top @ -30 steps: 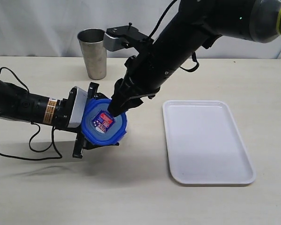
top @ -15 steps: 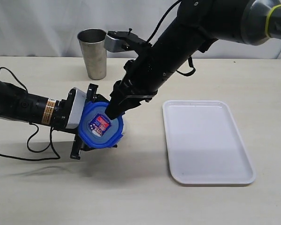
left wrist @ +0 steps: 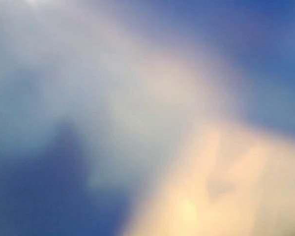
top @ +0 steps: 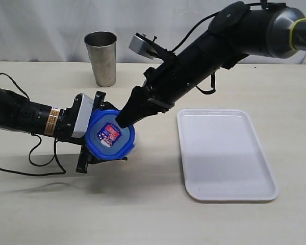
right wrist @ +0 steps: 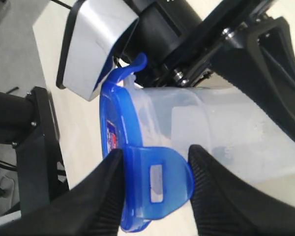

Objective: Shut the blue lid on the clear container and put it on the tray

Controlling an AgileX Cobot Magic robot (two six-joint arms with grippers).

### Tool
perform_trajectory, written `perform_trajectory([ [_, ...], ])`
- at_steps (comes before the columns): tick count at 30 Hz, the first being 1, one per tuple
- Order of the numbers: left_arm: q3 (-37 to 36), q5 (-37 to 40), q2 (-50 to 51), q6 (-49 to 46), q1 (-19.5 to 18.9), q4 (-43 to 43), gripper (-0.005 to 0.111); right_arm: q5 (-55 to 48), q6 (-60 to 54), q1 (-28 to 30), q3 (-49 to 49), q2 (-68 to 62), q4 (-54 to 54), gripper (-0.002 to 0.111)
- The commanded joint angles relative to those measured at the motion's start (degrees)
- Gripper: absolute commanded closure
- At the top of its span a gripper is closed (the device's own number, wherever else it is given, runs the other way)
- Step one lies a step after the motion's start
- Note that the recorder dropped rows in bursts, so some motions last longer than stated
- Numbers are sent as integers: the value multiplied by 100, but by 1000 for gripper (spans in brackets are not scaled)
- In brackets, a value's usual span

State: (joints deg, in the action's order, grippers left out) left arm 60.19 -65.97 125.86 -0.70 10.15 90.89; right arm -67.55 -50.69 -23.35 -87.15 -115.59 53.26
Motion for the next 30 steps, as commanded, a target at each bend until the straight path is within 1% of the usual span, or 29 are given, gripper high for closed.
perform_trajectory([
  [1,-14,-399,-67,253,47,-435,107,20,-262,14,282,-215,208,101],
  [9,-14,-399,-67,394,47,-397,107,-184,-366,19,282,-625,576,101],
  [15,-14,-399,-67,406,47,-398,107,-152,-327,252,257,-615,601,101],
  [16,-14,-399,-67,417,47,-398,107,-141,-549,281,245,-604,602,98],
  [17,-14,-399,-67,417,47,-398,107,-103,-578,281,181,-569,491,87],
  [18,-14,-399,-67,417,47,-398,107,-103,-520,281,127,-555,449,81],
  [19,-14,-399,-67,417,47,-398,107,-103,-280,281,-10,-532,382,70],
  [21,-14,-399,-67,511,47,-398,107,-40,-51,281,-180,-477,188,63],
  [24,-14,-399,-67,545,47,-398,107,267,385,281,-424,-327,-484,60],
  [26,-14,-399,-67,557,47,-398,107,469,394,281,-455,-179,-604,60],
  [30,-14,-399,-67,570,47,-398,107,553,313,254,-478,-41,-618,59],
])
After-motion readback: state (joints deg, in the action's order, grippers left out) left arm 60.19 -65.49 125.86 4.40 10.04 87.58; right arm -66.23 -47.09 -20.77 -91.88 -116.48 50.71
